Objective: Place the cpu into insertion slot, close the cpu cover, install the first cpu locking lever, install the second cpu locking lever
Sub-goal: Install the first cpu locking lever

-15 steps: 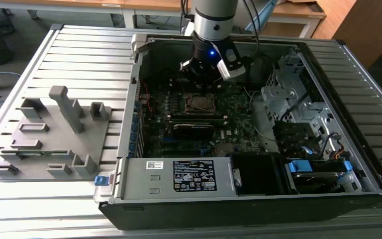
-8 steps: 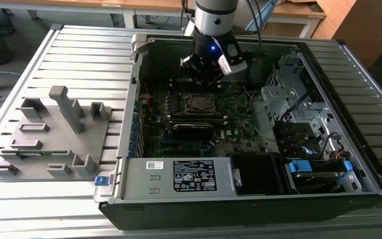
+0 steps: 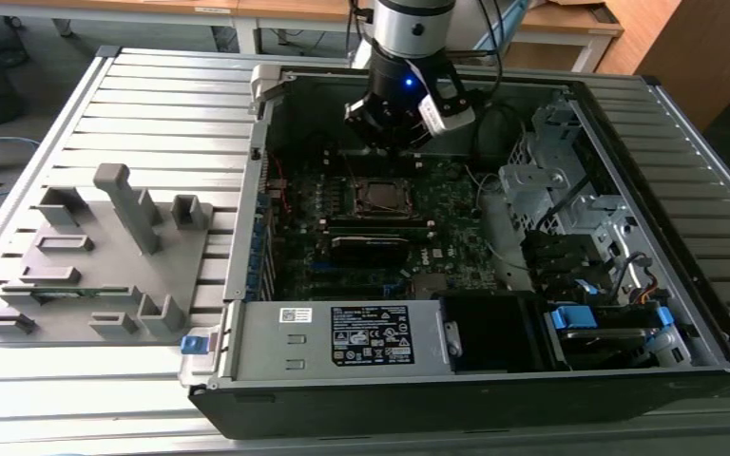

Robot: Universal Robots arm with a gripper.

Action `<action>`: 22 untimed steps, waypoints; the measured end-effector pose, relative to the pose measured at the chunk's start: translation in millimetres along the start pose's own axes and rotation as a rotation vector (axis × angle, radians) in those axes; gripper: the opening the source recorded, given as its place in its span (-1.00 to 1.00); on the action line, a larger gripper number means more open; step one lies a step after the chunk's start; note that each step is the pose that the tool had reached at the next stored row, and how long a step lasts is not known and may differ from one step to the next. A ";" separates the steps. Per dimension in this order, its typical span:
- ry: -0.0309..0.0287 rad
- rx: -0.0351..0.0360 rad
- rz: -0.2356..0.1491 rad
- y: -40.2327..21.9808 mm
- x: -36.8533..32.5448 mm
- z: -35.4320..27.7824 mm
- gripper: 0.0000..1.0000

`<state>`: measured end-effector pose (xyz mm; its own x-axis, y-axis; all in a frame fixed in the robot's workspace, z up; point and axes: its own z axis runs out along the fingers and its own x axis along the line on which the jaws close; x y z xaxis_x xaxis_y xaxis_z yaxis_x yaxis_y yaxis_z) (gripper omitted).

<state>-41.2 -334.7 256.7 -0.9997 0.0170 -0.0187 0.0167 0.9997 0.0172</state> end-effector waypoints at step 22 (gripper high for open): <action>0.0000 0.0001 0.000 -0.2 11.8 -0.9 -0.80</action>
<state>-53.0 -334.7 257.4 -0.9997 0.0171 -0.0187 0.0168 0.9997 0.0171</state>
